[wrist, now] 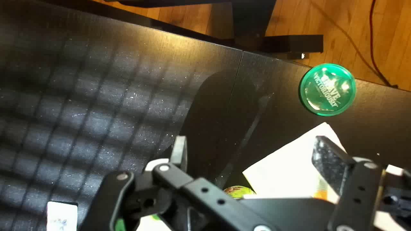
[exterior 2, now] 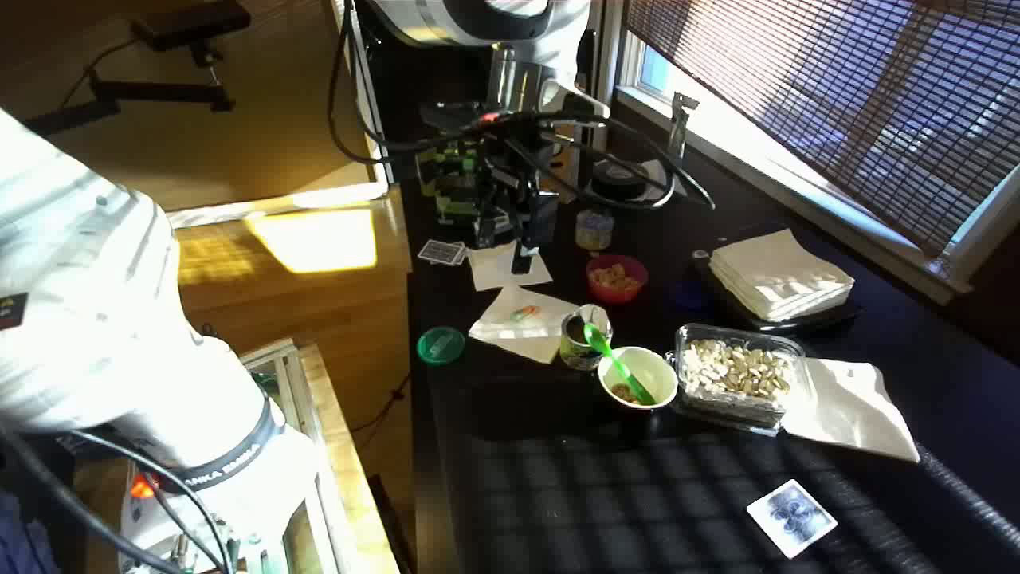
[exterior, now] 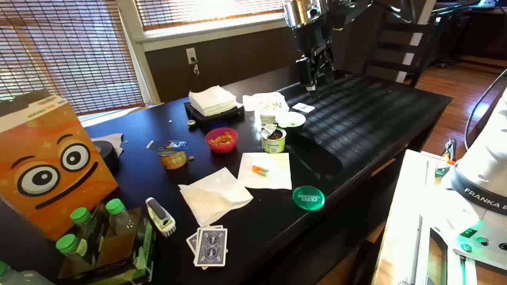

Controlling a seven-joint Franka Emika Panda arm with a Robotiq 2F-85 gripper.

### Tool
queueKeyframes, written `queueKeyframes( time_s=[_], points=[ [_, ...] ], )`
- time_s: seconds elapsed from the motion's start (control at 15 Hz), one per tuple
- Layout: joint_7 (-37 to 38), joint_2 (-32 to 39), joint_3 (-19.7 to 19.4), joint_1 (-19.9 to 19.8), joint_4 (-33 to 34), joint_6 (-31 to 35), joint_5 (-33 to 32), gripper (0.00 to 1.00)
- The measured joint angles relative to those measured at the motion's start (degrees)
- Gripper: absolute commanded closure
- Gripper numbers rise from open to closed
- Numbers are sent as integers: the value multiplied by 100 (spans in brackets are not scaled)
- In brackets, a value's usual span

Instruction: Pick up the orange objects from the napkin and place them in the black and white bowl.

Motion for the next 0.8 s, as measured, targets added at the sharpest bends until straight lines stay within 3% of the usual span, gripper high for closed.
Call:
queueKeyframes(
  time_s=[0.53,0.8],
  points=[
    [-5,10,-5,38,-1,42,0,0],
    [248,266,237,340,-69,1101,6,0]
  ],
)
